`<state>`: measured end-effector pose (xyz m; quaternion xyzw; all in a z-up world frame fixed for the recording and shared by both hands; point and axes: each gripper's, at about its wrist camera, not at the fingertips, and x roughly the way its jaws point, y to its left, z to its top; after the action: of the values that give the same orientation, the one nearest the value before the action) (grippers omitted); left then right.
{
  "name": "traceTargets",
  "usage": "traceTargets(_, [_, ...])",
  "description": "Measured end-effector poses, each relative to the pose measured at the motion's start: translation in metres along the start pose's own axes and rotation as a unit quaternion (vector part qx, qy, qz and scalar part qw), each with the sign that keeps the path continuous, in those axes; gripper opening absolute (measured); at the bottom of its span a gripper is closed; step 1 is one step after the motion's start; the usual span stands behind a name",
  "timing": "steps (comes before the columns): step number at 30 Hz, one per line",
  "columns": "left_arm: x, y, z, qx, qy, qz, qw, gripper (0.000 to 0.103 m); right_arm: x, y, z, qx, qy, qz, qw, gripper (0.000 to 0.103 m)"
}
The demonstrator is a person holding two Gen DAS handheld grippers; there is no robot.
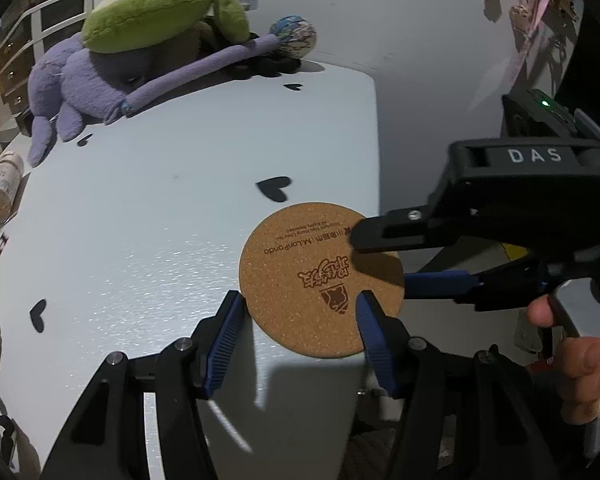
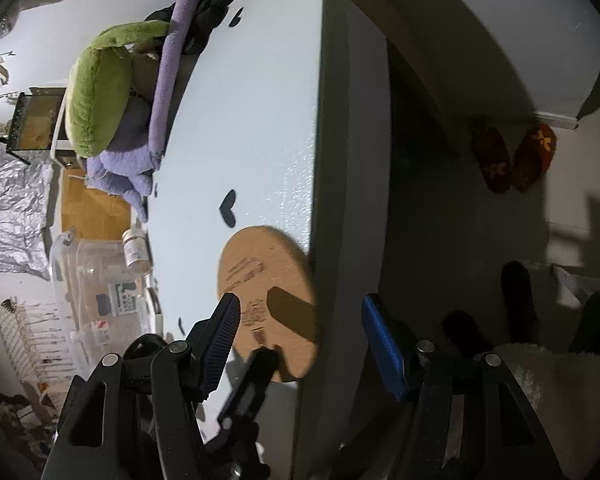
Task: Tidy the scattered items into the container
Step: 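Hold the coaster at the edge with the left gripper while the right gripper grasps its rim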
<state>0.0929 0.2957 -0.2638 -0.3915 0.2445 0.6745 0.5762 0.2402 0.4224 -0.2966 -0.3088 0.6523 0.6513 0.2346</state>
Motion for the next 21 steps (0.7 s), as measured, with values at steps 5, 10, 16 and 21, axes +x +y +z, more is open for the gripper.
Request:
traceTargets(5, [0.002,-0.007,0.002,0.01,0.003,-0.011,0.9999,0.058,0.001,0.006,-0.002,-0.018,0.011,0.002,1.0,0.055])
traceTargets(10, [0.001,-0.004,0.004,-0.002,0.008,-0.028,0.9996,0.058,-0.007,0.001,-0.002,-0.013,0.005,-0.009,1.0,0.029])
traceTargets(16, [-0.01,0.0,0.01,-0.022,-0.003,-0.041,0.9989,0.058,-0.023,0.017,-0.003,-0.046,-0.006,-0.009,0.999,0.019])
traceTargets(21, [-0.03,0.012,0.015,-0.039,-0.026,-0.03,0.9985,0.072,-0.035,0.041,0.001,-0.075,-0.019,0.005,0.997,0.01])
